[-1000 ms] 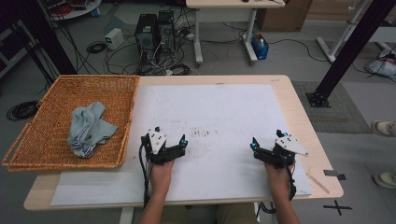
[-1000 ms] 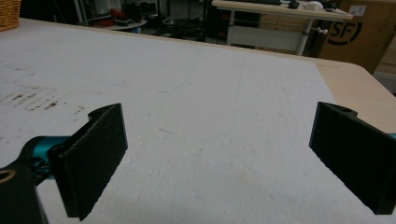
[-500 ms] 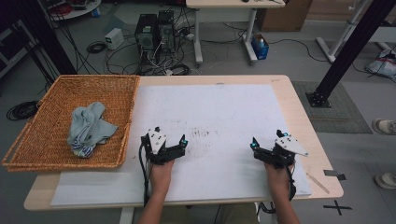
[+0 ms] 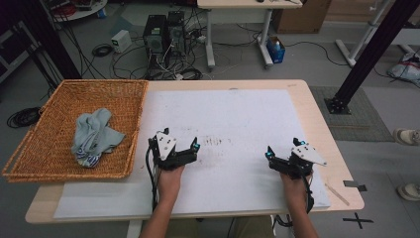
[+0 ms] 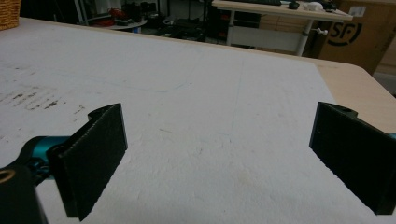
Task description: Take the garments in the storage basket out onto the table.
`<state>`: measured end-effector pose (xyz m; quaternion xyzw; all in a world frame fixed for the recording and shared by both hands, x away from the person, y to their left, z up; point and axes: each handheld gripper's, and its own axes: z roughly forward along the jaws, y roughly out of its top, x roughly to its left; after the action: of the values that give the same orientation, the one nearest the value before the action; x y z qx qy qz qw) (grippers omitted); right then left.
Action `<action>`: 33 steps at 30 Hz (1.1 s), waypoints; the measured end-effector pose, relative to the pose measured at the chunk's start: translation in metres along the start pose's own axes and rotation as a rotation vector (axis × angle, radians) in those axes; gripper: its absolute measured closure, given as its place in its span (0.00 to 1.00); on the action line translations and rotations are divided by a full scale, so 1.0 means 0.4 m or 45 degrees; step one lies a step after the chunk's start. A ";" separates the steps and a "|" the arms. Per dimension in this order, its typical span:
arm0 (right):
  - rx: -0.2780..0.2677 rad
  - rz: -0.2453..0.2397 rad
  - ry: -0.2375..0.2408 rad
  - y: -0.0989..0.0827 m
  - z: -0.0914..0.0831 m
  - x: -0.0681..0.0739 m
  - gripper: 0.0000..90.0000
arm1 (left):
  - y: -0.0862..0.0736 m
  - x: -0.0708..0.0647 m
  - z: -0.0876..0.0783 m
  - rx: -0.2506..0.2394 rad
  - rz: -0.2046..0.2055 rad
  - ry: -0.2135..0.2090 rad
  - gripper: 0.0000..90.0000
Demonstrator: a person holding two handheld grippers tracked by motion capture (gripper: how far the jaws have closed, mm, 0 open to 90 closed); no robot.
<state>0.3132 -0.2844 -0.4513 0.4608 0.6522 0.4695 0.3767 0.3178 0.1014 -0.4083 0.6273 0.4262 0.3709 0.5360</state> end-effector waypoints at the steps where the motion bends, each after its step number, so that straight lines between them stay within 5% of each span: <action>1: 0.001 0.001 0.000 0.000 0.000 0.000 0.04 | 0.015 0.000 -0.002 -0.007 0.003 -0.010 0.02; 12: 0.004 -0.005 0.003 0.000 0.001 0.001 0.04 | 0.130 0.038 -0.033 -0.060 -0.025 -0.051 0.02; 19: 0.006 -0.010 0.001 0.000 0.002 0.002 0.04 | 0.168 0.117 -0.065 -0.075 -0.070 -0.007 0.02; 27: 0.014 -0.011 0.000 0.001 0.002 0.004 0.04 | 0.191 0.231 -0.118 -0.075 -0.071 0.032 0.02; 30: 0.017 -0.019 0.000 0.001 0.003 0.003 0.04 | 0.194 0.315 -0.148 -0.051 -0.086 0.088 0.02; 32: 0.018 -0.021 -0.002 0.002 0.004 0.004 0.04 | 0.193 0.337 -0.155 -0.042 -0.084 0.107 0.02; 33: 0.020 -0.022 -0.002 0.002 0.004 0.004 0.04 | 0.190 0.381 -0.169 -0.027 -0.081 0.139 0.02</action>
<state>0.3142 -0.2822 -0.4511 0.4584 0.6594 0.4609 0.3776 0.3208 0.2628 -0.3218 0.5865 0.4707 0.3918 0.5300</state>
